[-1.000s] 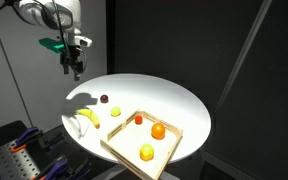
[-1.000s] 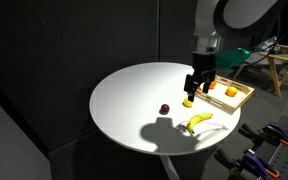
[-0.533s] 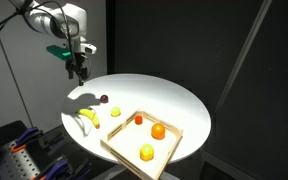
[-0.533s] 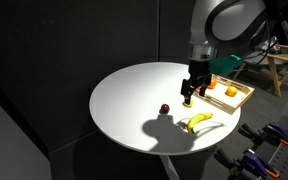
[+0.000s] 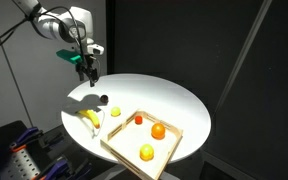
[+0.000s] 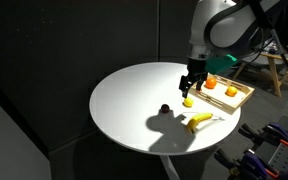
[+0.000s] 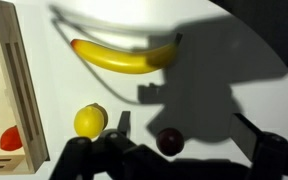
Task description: Put the lemon in the box
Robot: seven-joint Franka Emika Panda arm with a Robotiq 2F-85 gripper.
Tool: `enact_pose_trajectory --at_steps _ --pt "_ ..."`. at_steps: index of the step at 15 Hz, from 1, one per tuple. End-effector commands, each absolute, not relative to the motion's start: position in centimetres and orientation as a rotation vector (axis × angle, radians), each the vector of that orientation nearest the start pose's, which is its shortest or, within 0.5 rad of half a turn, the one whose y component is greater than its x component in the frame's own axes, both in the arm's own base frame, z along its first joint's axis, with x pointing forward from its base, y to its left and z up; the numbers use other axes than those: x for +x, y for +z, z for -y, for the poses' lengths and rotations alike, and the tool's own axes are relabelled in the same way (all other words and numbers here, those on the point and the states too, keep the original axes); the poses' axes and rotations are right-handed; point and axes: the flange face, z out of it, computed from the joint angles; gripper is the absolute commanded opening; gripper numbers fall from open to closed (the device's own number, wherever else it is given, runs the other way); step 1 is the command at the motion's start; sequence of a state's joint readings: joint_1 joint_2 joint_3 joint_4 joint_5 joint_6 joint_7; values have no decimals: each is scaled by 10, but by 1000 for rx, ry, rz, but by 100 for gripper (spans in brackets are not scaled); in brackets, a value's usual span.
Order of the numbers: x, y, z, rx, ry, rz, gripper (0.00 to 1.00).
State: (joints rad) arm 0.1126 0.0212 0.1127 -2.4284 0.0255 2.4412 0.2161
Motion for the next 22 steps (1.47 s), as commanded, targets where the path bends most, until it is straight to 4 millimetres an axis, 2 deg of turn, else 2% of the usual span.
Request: enact_pose_trajectory --at_steps 1,3,4,14,22 --pt "485 300 -101 -3155 -42 -39 100" --pt "486 302 -98 -3166 -50 -45 100" --pt "479 298 -100 -3150 -20 -21 100" --pt "480 299 -98 -3154 -26 -26 100" --pt "508 296 -102 -3125 -143 -48 100"
